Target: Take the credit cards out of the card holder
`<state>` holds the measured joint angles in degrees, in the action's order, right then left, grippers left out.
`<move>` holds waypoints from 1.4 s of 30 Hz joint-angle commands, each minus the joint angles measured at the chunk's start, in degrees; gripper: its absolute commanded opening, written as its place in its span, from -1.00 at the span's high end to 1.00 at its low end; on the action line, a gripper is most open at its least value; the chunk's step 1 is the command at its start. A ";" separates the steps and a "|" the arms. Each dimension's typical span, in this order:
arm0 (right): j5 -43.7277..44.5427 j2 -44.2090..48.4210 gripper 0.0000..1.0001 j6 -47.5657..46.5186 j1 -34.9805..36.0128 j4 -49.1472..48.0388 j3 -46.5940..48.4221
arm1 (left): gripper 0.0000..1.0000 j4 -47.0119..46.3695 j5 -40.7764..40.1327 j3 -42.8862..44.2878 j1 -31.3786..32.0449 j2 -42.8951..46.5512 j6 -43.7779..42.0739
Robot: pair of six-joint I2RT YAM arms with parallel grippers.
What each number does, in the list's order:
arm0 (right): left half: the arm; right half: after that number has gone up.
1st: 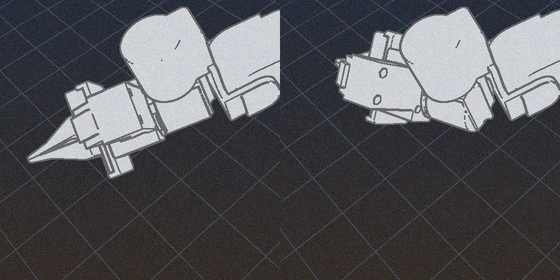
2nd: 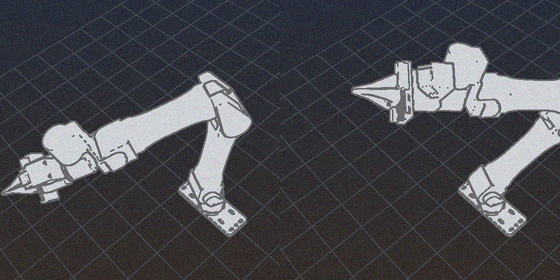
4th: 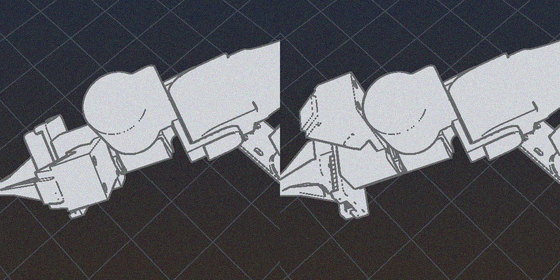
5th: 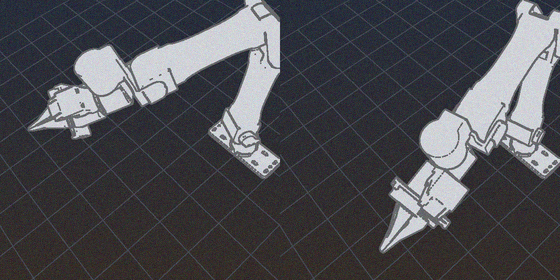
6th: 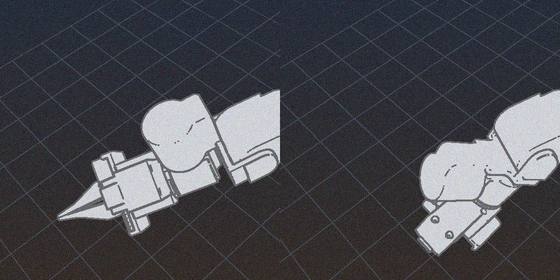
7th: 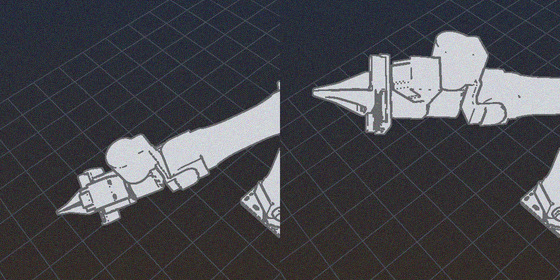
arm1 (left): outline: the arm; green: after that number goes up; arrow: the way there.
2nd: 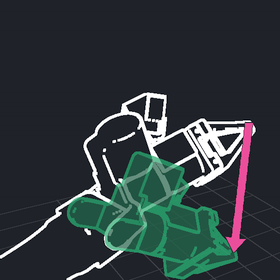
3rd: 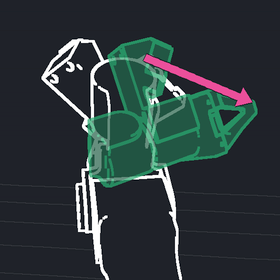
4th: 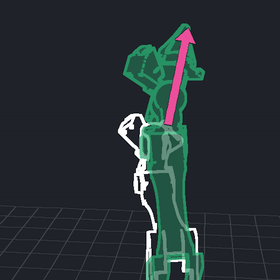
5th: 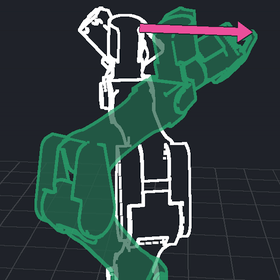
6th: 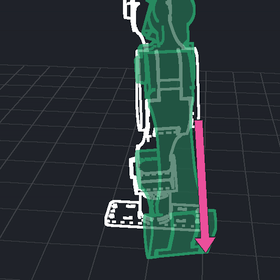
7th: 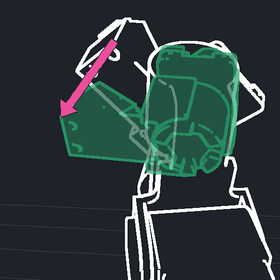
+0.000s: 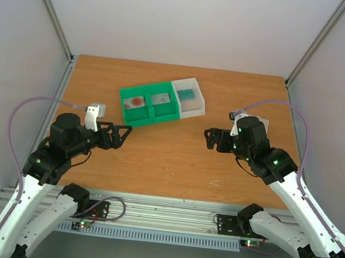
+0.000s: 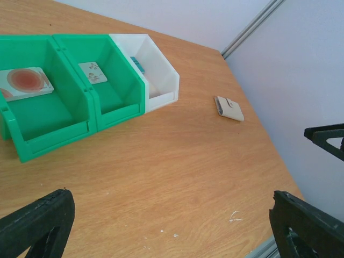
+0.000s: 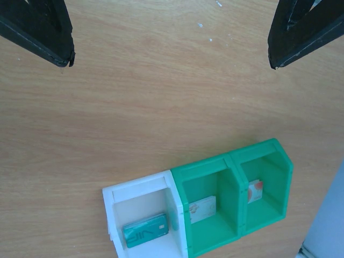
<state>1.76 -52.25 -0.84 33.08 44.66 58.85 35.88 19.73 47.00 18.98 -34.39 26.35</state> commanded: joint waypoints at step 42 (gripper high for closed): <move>30.58 -57.55 0.11 -10.46 -21.16 4.27 28.53 | -0.99 2.31 4.19 -1.26 -0.26 -6.10 -3.66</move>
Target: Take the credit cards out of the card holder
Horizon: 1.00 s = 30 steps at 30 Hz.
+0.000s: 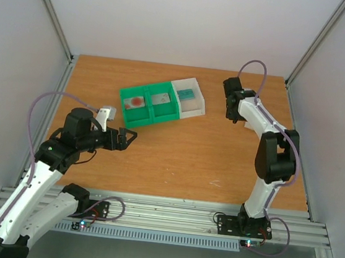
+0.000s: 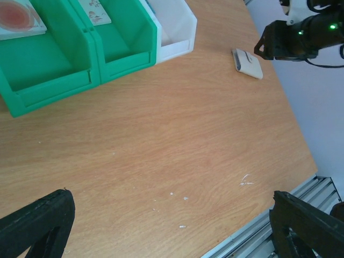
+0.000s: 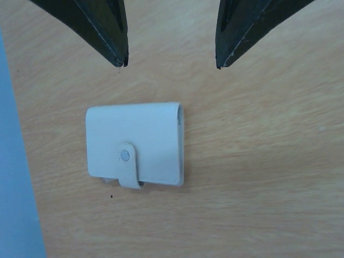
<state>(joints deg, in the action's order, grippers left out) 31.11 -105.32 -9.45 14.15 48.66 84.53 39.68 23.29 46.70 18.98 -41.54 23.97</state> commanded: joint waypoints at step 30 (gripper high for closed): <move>2.58 -24.73 0.52 -5.49 -7.88 2.61 16.18 | -0.99 -1.23 -0.26 -0.89 -0.26 1.00 -1.93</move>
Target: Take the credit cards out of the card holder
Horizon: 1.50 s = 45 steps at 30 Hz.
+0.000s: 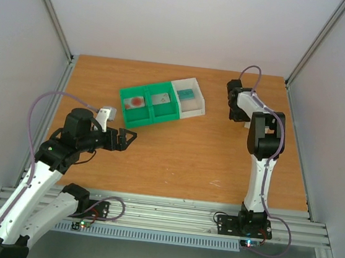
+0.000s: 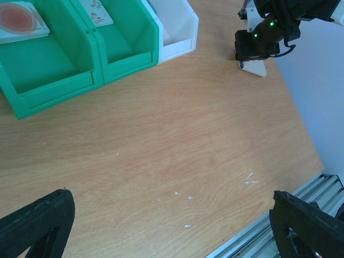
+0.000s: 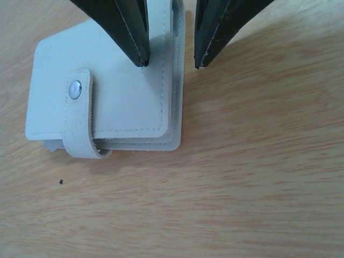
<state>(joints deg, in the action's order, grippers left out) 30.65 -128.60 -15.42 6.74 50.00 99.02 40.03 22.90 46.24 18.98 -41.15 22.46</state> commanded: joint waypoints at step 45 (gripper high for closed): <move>-29.34 26.06 0.98 3.37 16.53 -5.38 -25.72 | -0.93 3.99 -5.07 0.99 -0.22 0.03 1.64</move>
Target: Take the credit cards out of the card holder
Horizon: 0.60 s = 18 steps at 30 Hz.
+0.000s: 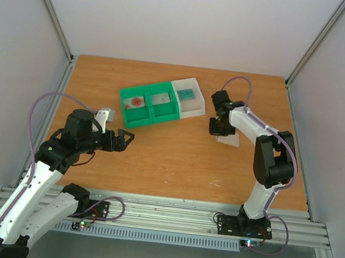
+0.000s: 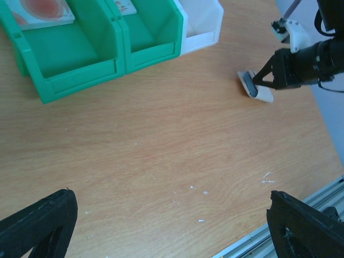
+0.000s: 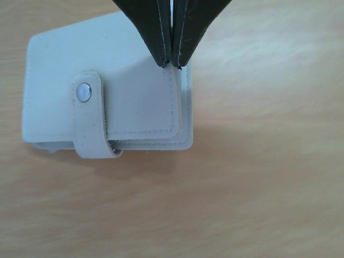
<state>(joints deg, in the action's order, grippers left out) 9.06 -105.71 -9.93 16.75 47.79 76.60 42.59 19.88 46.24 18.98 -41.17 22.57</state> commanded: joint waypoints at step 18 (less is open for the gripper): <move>-22.77 13.83 0.31 -3.61 25.88 -5.16 -11.38 | -0.73 3.47 2.69 3.39 -0.11 -11.96 3.15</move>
<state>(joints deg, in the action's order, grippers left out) -12.05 -97.78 -18.35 42.81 41.08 66.46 46.24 20.18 47.70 18.98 -48.75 25.32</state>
